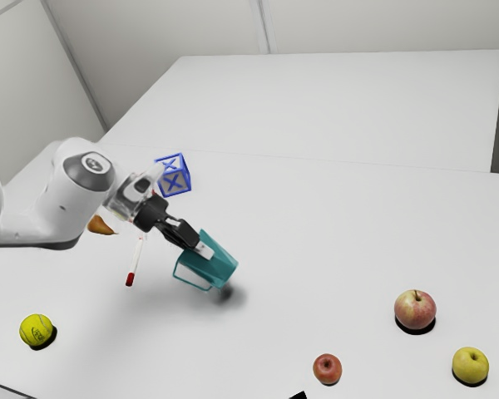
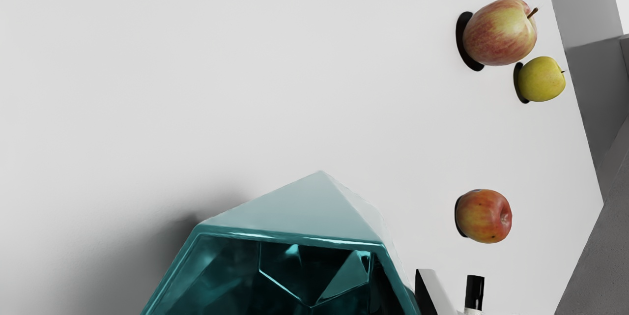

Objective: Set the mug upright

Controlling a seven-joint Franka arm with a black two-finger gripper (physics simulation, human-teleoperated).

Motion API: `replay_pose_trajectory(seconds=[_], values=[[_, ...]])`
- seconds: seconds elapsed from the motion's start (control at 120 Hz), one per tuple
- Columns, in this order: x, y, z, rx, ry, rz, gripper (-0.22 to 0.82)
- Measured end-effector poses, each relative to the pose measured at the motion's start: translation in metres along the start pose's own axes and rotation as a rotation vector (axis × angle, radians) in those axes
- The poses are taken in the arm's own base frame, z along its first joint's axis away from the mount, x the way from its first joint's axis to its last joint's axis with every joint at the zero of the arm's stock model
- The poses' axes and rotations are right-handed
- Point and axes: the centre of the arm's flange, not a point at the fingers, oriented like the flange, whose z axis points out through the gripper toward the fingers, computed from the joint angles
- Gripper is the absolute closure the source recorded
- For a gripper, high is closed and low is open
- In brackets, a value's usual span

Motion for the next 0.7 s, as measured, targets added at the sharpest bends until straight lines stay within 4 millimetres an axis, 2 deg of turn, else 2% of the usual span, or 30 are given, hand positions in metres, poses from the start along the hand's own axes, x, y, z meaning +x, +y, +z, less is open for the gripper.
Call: replay_pose_trajectory(seconds=[0.125,0.267,0.408,0.567,0.7], values=[[0.020,0.009,-0.011,0.131,-0.075,0.084,0.75],[0.027,0.000,-0.015,0.304,-0.159,0.144,0.75],[0.043,-0.006,-0.021,0.489,-0.222,0.232,0.75],[0.059,-0.003,-0.018,0.636,-0.283,0.324,0.75],[0.063,-0.001,-0.006,0.698,-0.312,0.362,0.75]])
